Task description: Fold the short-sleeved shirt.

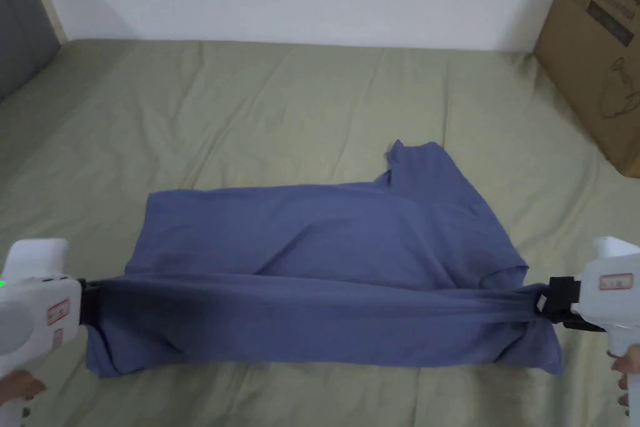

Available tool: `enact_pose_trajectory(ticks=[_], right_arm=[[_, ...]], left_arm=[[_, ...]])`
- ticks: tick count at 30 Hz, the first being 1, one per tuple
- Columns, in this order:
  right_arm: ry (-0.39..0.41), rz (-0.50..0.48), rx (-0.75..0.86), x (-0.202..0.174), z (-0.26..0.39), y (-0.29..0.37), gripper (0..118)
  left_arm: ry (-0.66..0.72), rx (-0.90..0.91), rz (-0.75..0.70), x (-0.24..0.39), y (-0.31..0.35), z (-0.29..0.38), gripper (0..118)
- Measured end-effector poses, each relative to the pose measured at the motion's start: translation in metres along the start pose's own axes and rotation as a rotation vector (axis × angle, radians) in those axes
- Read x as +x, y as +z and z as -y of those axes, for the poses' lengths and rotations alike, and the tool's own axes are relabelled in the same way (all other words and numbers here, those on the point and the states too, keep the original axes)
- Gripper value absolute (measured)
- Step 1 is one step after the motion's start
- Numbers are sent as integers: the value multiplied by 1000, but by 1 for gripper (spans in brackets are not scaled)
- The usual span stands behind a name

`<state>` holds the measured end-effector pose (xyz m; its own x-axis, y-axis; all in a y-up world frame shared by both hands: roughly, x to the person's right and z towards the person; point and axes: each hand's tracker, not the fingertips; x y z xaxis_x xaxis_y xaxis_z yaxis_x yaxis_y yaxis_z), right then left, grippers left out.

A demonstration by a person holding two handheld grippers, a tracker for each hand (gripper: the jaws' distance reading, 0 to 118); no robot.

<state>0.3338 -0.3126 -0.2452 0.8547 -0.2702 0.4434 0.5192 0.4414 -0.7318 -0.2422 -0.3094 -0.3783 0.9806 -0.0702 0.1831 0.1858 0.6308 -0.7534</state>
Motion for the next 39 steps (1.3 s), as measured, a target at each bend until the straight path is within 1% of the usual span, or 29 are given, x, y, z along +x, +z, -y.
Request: enact_pose_trajectory(ticks=[1, 2, 3, 4, 8, 9, 10, 11, 12, 13, 14, 16, 19, 22, 23, 24, 25, 26, 27, 28, 29, 31, 32, 33, 34, 35, 36, 38, 39], right_arm=[[-9, 9, -16, -1, -5, -12, 8], [-19, 30, -44, -1, -9, -23, 24], [-15, 74, -68, -3, -10, -28, 50], [-13, 84, -60, -4, -9, -30, 78], [-40, 27, 4, 0, 2, -10, 79], [-44, 24, 15, 0, 6, -1, 78], [-40, 7, 50, 3, 11, 9, 74], [-26, -11, 82, 1, 19, 21, 67], [-13, -10, 80, -2, 30, 31, 54], [4, -18, 90, -4, 41, 38, 25], [17, -8, 91, -5, 54, 44, 0], [40, 33, 79, -10, 82, 48, 0], [58, -6, 15, -12, 115, 43, 0], [141, 46, 7, -21, 133, 41, 0], [123, 28, 12, -22, 135, 41, 0], [111, 6, 3, -22, 137, 41, 0], [94, -11, -5, -22, 137, 40, 0], [79, -15, -7, -22, 136, 39, 0], [80, -12, -8, -23, 136, 38, 0], [84, -11, -13, -24, 136, 36, 0], [89, -9, -16, -26, 136, 36, 0], [99, -9, -29, -27, 137, 36, 0], [97, -17, -30, -27, 138, 36, 0], [90, -19, -33, -24, 138, 34, 0], [84, -19, -39, -19, 137, 32, 0], [79, -16, -43, -17, 137, 31, 0], [70, -6, -43, -15, 137, 31, 0], [59, -8, -39, -6, 135, 28, 0], [52, -11, -36, -3, 132, 28, 0]], left_arm=[[3, -18, -10, 3, -10, -4, 32], [8, -40, -6, 5, -21, -8, 61], [19, -75, -7, 6, -27, -10, 88], [47, -84, -9, 4, -28, -8, 104], [107, -58, 36, -5, -10, 6, 104], [113, -61, 46, -7, -3, 10, 102], [119, -60, 50, -7, 5, 15, 89], [140, -41, 58, -8, 18, 24, 69], [168, 7, 79, -11, 31, 36, 42], [179, 14, 96, -10, 39, 44, 7], [179, -5, 99, -9, 47, 56, 0], [187, -1, 71, -3, 60, 80, 0], [173, -27, 63, 2, 69, 102, 0], [142, -35, 38, -2, 59, 108, 0], [129, -29, 29, -4, 56, 106, 0], [131, -27, 28, -8, 51, 100, 8], [132, -25, 22, -10, 46, 95, 41], [141, -29, 28, -14, 36, 89, 70], [155, -37, 36, -16, 25, 84, 93], [161, -51, 42, -17, 12, 79, 110], [157, -70, 44, -16, 3, 75, 111], [149, -95, 62, -13, -19, 71, 110], [137, -137, 40, -11, -34, 72, 105], [136, -179, 28, -10, -49, 74, 88], [146, -219, 3, -8, -59, 75, 85], [149, -175, 8, -6, -54, 75, 80], [114, -149, -13, -4, -47, 73, 69], [68, -130, -13, -1, -42, 68, 24], [66, -123, -12, -2, -39, 65, 6]])
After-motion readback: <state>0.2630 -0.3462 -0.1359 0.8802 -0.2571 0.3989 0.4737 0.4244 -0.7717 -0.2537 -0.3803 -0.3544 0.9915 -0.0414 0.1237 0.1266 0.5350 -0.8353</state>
